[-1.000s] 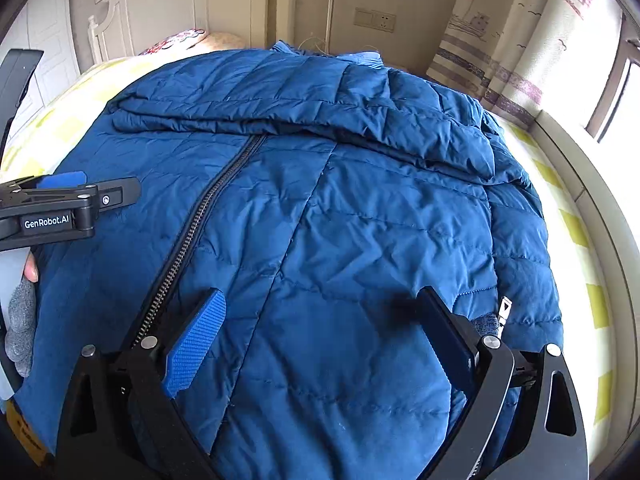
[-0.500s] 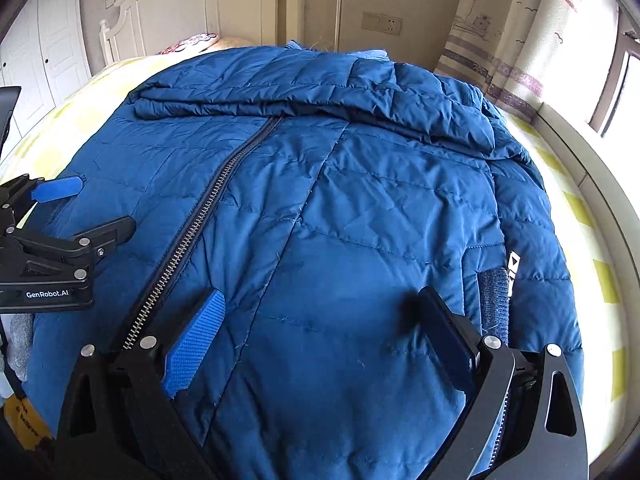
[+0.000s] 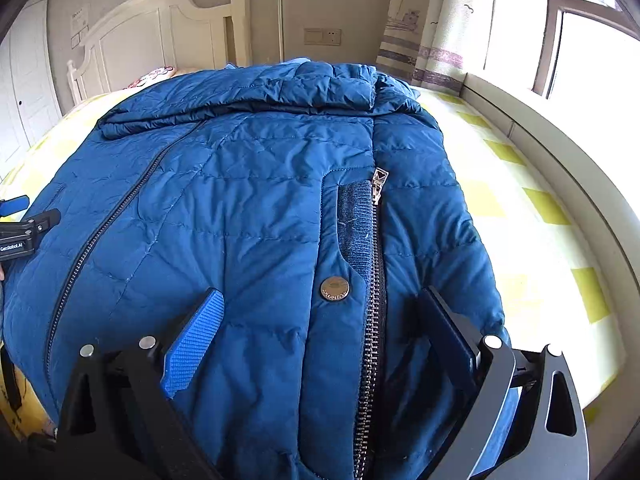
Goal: Fold large clothes
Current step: 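Grasp the blue jacket hem with both grippers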
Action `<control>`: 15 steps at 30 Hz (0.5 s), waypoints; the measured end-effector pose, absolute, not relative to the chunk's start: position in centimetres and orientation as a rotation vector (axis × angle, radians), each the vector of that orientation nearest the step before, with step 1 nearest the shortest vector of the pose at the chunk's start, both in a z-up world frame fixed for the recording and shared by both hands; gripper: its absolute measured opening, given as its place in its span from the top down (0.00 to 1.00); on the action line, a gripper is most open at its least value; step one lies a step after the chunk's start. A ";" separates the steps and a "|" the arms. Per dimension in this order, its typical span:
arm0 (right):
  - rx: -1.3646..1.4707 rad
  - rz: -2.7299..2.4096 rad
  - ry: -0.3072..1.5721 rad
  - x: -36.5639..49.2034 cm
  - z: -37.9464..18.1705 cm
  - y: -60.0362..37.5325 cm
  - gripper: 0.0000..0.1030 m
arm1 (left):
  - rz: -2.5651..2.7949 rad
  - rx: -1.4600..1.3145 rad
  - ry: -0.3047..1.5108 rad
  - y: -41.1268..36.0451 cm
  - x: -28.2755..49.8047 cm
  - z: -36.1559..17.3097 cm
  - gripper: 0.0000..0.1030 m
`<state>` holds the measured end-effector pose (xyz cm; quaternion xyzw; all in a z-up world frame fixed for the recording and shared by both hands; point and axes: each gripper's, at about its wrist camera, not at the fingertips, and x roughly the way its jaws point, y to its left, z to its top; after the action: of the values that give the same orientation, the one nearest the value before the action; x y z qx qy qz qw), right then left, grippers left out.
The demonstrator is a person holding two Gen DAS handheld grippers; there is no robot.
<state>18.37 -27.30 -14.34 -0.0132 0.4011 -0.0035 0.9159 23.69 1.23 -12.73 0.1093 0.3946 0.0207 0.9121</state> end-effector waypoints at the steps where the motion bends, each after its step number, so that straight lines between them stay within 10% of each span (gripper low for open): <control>1: -0.042 -0.022 0.826 18.1 -13.9 -26.7 0.10 | 0.018 0.210 0.795 0.9 23.0 -12.3 0.04; 15: -0.130 0.154 0.752 14.1 -13.6 -21.8 0.09 | -0.108 0.170 0.744 -0.1 16.7 -13.2 0.02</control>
<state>14.10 -21.78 -13.55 -0.0636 0.3665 0.0752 0.9252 16.71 -0.06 -13.21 0.0827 0.3627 -0.0527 0.9267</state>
